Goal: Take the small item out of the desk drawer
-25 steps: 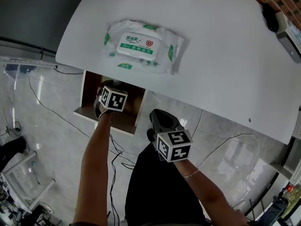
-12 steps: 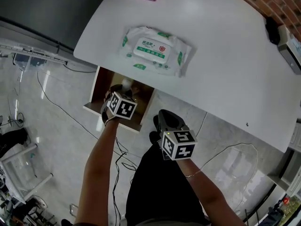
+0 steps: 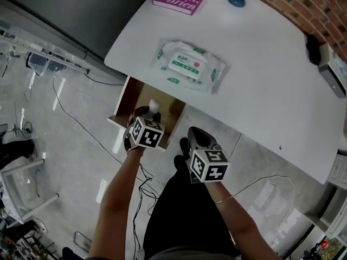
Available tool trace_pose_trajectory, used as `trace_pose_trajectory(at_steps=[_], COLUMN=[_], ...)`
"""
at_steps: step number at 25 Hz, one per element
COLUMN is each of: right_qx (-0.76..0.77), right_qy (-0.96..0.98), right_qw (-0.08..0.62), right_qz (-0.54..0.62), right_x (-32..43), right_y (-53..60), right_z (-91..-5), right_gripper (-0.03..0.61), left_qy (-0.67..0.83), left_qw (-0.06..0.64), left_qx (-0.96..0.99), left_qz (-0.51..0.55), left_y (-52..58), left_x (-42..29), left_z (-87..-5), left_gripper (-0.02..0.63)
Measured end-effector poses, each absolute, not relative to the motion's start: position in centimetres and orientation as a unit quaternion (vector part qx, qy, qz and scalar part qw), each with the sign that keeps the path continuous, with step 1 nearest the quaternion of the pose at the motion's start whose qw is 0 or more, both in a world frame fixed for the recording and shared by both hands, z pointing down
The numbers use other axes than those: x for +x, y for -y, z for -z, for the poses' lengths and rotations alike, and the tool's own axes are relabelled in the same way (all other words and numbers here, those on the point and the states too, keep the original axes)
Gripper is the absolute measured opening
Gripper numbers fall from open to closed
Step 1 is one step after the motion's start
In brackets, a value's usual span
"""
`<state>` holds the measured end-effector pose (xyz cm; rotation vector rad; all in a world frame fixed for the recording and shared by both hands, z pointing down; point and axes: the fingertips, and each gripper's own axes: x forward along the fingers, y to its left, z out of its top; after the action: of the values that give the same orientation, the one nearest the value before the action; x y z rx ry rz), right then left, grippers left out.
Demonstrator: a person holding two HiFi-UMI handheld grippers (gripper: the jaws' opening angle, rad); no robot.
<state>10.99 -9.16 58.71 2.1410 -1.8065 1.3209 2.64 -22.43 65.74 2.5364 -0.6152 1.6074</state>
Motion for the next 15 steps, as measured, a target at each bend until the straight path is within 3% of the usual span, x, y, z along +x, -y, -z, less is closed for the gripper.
trace_pose_trajectory(at_steps=[15], right_qx=[0.676], right_qy=[0.612], right_qw=[0.042], right_qz=[-0.409], right_x=[9.5], right_y=[8.8], right_z=[-55.0], right_gripper=[0.005], left_qy=[0.234], left_qw=[0.055], left_qx=[0.845], left_qz=[-0.478], left_y=[18.7], left_x=[0.4], left_z=[-58.4], left_gripper=[0.184])
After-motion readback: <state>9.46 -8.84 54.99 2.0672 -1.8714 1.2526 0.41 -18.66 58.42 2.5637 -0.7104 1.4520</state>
